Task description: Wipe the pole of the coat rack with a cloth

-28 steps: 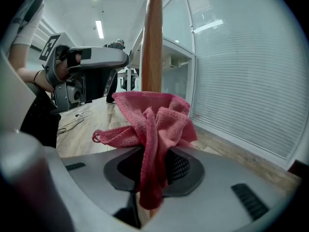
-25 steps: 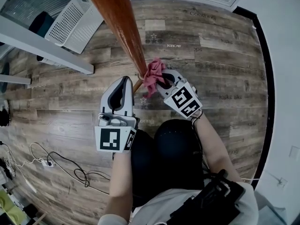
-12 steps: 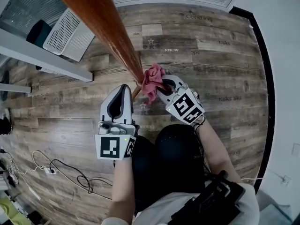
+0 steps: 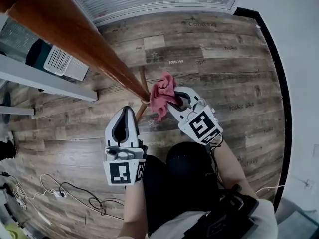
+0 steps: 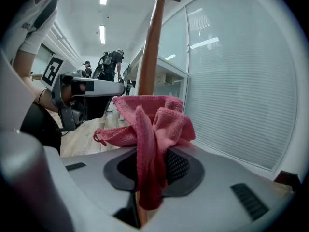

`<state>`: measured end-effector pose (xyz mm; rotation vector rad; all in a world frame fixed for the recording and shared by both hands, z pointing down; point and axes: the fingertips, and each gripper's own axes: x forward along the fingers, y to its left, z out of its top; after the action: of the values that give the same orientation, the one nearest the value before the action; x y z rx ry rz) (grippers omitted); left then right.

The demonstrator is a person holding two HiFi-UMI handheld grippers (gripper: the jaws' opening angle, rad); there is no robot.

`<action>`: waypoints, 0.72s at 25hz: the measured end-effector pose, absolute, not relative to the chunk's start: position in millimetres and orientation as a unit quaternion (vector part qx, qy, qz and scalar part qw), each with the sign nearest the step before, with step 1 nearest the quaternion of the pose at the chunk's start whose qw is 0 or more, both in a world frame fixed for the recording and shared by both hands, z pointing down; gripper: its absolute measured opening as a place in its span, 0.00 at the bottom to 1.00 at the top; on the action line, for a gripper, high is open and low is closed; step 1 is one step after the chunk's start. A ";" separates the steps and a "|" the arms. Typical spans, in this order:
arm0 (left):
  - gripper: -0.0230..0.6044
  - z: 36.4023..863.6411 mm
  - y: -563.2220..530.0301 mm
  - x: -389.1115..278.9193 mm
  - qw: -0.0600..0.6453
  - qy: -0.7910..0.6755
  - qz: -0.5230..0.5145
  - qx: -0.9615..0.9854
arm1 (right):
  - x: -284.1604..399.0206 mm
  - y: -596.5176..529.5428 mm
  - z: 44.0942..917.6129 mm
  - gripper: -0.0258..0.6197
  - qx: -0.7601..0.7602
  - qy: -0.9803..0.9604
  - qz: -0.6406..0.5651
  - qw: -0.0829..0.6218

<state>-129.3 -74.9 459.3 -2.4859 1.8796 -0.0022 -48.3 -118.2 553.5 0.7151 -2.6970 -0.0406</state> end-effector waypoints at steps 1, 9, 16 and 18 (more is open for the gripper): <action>0.06 452.6 -73.6 -128.4 0.016 0.603 -0.001 -0.798 | -47.2 -117.1 542.8 0.19 0.257 -0.951 -0.016 0.169; 0.06 375.7 -66.2 -109.1 0.004 0.582 -0.004 -0.813 | -34.1 -101.7 437.7 0.19 0.295 -0.946 -0.002 0.133; 0.06 286.7 -51.8 -101.8 -0.020 0.572 -0.003 -0.820 | -24.5 -79.6 341.2 0.19 0.310 -0.939 0.001 0.147; 0.06 256.9 -48.0 -101.8 -0.026 0.572 0.003 -0.820 | -22.8 -74.3 306.0 0.19 0.324 -0.937 0.013 0.129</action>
<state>-101.8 -48.0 256.9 -2.6186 1.8285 0.0093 -22.8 -74.3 306.0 0.9419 -2.7245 0.0387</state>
